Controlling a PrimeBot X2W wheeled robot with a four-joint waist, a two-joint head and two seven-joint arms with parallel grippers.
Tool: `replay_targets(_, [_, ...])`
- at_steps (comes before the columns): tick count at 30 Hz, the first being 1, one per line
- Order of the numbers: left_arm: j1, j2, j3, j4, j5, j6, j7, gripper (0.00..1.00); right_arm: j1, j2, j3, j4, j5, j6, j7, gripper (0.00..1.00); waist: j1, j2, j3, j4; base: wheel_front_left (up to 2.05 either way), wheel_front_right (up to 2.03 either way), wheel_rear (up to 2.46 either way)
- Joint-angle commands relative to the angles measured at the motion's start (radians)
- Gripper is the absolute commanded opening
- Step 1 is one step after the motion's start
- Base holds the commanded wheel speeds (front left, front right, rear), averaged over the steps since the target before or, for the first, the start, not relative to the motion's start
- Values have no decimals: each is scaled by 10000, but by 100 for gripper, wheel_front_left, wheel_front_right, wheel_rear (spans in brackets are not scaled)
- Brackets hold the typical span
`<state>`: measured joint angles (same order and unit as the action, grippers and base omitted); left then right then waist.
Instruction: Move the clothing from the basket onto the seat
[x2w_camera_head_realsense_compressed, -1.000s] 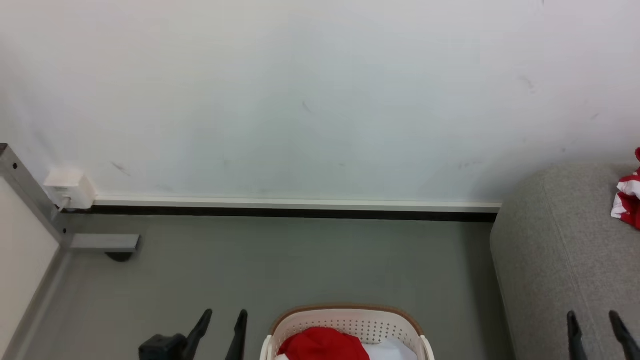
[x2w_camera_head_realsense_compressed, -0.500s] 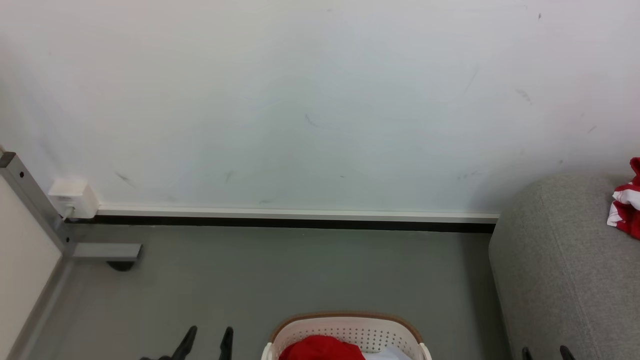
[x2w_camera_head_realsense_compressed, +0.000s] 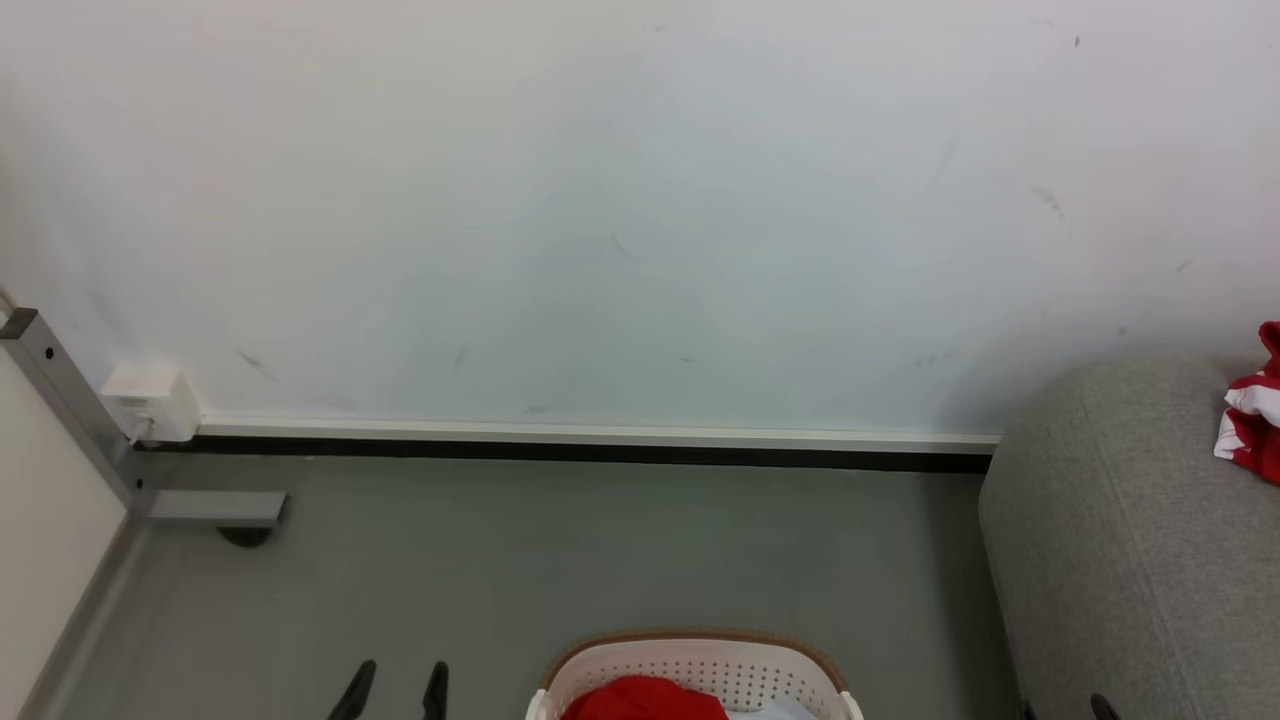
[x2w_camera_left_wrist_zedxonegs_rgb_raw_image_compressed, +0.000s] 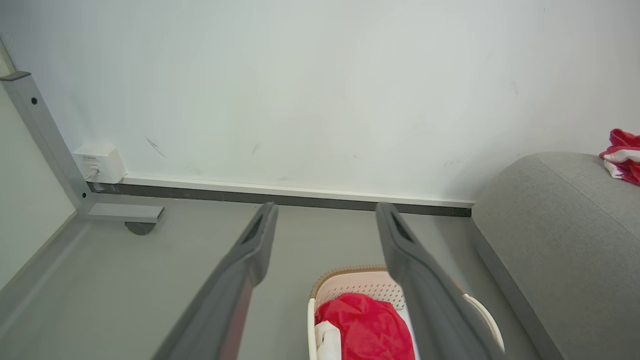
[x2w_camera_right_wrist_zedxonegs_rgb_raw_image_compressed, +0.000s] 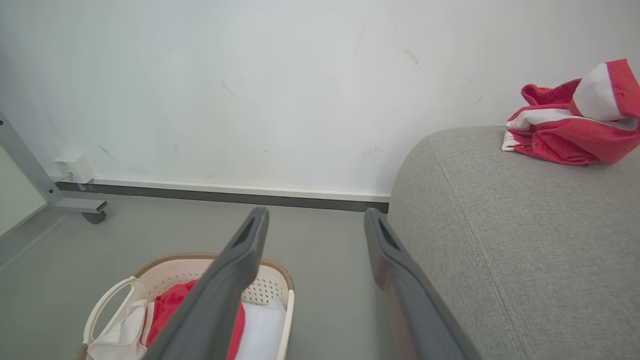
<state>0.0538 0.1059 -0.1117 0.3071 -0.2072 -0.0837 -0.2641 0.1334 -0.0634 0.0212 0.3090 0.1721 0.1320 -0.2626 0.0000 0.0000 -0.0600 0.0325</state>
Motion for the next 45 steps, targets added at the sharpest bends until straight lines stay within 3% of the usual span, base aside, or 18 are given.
replay_targets(1, [127,-38,93,35,122,-73,-5,100,-76,-62,-18,16,57,-25,-32,100,0,0,2,23,0,0,0])
replay_targets(32, [-132,-470,741,204,652,-451,-7,100,-354,-20,-17,-58,95,-25,-33,100,0,0,215,-471,0,0,0])
replay_targets(39, [-830,-486,232,632,898,-464,-5,100,-611,-37,158,-161,116,-25,-31,100,0,0,563,-1099,0,0,0])
replay_targets(45, [-2074,-478,-811,2014,1260,-469,206,100,-965,-30,297,-405,150,-24,-31,100,0,0,1251,-1800,0,0,0])
